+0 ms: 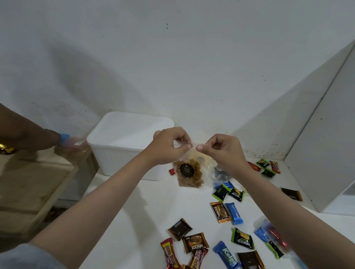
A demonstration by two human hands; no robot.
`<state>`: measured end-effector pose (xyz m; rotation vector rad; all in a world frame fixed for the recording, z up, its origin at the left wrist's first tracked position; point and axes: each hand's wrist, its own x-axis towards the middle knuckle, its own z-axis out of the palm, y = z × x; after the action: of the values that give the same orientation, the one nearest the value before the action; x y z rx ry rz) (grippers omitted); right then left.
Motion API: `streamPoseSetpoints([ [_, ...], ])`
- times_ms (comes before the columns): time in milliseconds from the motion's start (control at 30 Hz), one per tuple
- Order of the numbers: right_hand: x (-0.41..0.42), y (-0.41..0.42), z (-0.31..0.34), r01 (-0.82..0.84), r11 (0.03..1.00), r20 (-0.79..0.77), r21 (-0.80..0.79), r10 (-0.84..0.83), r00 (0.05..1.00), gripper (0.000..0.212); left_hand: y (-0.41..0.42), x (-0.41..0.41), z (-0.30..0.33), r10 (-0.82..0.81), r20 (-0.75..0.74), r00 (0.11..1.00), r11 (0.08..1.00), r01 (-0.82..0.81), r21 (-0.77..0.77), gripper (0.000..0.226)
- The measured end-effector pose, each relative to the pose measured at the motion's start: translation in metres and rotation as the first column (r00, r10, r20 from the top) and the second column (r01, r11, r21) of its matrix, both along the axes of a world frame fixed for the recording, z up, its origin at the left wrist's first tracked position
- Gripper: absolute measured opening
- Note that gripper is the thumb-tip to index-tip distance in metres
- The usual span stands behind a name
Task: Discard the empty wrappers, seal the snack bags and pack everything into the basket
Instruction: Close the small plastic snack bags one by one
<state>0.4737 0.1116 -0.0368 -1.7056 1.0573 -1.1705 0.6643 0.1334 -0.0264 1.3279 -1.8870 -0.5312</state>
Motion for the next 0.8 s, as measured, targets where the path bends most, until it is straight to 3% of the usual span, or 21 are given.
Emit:
streamPoseSetpoints([
  [167,-0.006,-0.002,0.001,0.006,0.998,0.064,0.068,-0.011,0.998,0.026,-0.004,0.008,-0.002,0.036,-0.006,0.999,0.998,-0.036,0.048,0.012],
  [300,-0.013,-0.001,0.002,0.024,0.996,0.095,0.09,-0.033,0.995,0.025,-0.004,0.016,-0.001,0.033,-0.237,0.971,0.983,0.011,0.182,0.007],
  [467,-0.015,0.007,0.012,-0.113,0.983,-0.132,0.148,0.133,0.982,0.035,-0.003,0.017,-0.006,0.028,-0.324,0.946,0.977,0.043,0.209,0.008],
  [567,-0.007,0.012,0.019,-0.156,0.972,-0.332,0.175,0.208,0.92,0.022,-0.001,0.013,-0.007,-0.018,-0.248,0.969,0.976,0.07,0.204,0.009],
  [633,-0.003,0.012,0.018,-0.148,0.964,-0.367,0.222,0.224,0.903,0.015,0.0,0.009,-0.007,-0.02,-0.241,0.97,0.98,0.067,0.189,0.011],
  [800,0.002,0.013,0.011,-0.022,0.905,-0.215,0.425,0.125,0.969,0.019,0.002,-0.004,-0.025,0.297,-0.191,0.936,0.951,-0.272,0.149,0.025],
])
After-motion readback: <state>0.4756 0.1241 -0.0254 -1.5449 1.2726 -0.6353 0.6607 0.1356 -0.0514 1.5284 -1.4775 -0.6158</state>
